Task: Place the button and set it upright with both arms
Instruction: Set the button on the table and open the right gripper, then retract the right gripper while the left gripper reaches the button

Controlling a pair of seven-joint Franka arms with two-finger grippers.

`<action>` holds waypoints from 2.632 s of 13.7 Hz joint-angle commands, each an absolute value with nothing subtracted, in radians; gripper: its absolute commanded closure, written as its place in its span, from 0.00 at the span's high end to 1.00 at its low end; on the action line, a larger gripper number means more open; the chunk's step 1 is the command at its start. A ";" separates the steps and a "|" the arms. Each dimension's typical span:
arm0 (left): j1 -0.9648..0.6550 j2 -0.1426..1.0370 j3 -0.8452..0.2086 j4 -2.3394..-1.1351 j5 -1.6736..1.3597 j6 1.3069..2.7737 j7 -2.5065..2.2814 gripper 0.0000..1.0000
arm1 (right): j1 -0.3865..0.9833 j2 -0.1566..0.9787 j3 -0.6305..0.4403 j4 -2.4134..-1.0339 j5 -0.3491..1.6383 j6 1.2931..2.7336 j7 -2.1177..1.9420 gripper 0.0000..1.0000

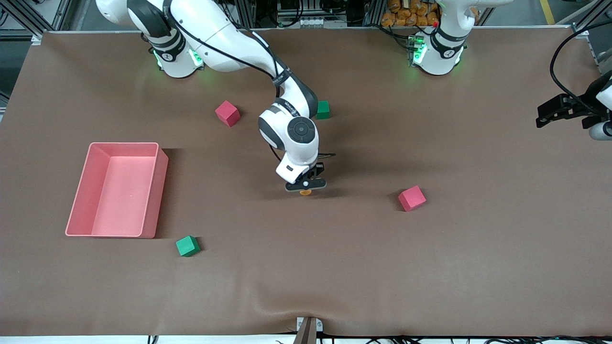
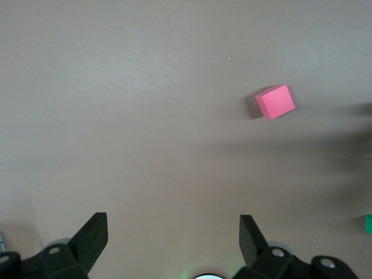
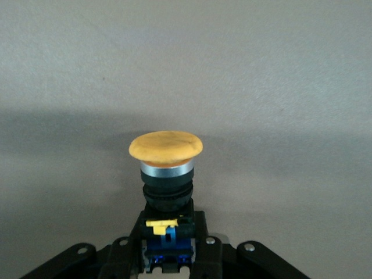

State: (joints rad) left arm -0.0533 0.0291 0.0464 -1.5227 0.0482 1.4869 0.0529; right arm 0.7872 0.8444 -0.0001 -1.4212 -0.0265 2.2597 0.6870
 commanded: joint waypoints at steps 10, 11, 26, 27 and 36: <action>-0.049 0.075 0.038 -1.519 0.031 1.471 0.055 1.00 | 0.661 0.645 -0.008 -1.390 -0.025 1.883 0.695 1.00; -0.058 0.078 0.034 -1.519 0.020 1.465 0.052 1.00 | 0.631 0.612 -0.009 -1.391 -0.026 1.790 0.651 1.00; -0.434 0.469 0.017 -1.370 -0.193 1.655 -0.460 1.00 | 0.175 0.220 -0.012 -1.722 -0.040 1.678 0.195 1.00; -0.439 0.494 0.018 -1.368 -0.246 1.686 -0.471 1.00 | 0.163 0.186 -0.012 -1.758 -0.041 1.712 0.181 1.00; -0.629 0.716 0.026 -1.361 -0.265 1.971 -0.644 1.00 | -0.028 0.083 -0.009 -1.693 -0.028 1.676 -0.110 1.00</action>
State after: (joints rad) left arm -0.5938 0.6636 0.0091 -1.4024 -0.2595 1.9389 -0.6086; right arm -0.0225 0.1074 -0.0331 -1.7434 -0.0298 1.7335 -0.1099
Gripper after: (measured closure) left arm 0.000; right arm 0.000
